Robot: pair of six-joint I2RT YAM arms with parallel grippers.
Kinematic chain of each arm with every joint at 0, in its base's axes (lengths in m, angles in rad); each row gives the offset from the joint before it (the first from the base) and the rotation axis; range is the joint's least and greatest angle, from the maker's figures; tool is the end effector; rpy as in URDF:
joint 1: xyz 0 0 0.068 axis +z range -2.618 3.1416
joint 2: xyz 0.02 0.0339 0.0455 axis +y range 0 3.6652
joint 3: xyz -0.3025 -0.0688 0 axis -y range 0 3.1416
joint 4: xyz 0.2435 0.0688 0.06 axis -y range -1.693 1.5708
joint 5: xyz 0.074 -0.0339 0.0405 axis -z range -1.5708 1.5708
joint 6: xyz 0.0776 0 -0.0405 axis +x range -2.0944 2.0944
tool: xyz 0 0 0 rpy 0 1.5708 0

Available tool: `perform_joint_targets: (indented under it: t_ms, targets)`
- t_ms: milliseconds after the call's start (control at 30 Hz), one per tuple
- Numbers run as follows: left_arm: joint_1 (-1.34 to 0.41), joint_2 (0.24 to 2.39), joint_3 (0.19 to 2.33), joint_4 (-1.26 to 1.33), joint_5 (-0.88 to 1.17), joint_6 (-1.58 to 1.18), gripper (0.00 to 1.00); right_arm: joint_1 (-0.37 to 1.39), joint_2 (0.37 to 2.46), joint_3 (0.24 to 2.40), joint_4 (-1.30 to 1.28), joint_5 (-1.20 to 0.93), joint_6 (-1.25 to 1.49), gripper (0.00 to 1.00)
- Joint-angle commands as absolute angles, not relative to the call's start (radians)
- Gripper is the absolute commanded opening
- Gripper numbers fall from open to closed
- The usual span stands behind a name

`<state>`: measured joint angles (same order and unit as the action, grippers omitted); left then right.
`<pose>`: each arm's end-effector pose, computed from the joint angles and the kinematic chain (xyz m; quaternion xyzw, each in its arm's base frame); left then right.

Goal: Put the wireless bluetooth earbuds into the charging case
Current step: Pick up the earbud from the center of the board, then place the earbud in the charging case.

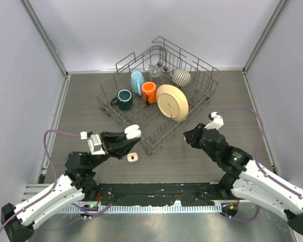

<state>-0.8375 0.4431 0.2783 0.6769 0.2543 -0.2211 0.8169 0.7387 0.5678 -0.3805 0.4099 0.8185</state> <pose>0.0703 -0.1072 0.3355 0.2562 0.4441 -0.4876 0.7067 0.1390 0.1029 0.2588 0.1000 0.8545 0.2270 0.4563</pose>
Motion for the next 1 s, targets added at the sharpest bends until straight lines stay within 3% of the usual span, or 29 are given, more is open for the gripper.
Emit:
perform_joint_targets:
  t_ms: [0, 367, 567, 967]
  targets:
    - [-0.838, 0.471, 0.308, 0.768, 0.236, -0.232, 0.0, 0.845, 0.588, 0.641, -0.212, 0.462, 0.775, 0.01]
    - [-0.838, 0.552, 0.316, 0.844, 0.256, -0.241, 0.0, 0.989, 0.704, 0.874, 0.098, 0.414, 0.582, 0.01]
    - [-0.838, 0.594, 0.324, 0.871, 0.264, -0.239, 0.0, 1.23, 0.871, 1.0, 0.245, 0.479, 0.392, 0.01]
    - [-0.838, 0.614, 0.339, 0.884, 0.276, -0.244, 0.0, 1.374, 1.052, 1.071, 0.259, 0.514, 0.302, 0.01]
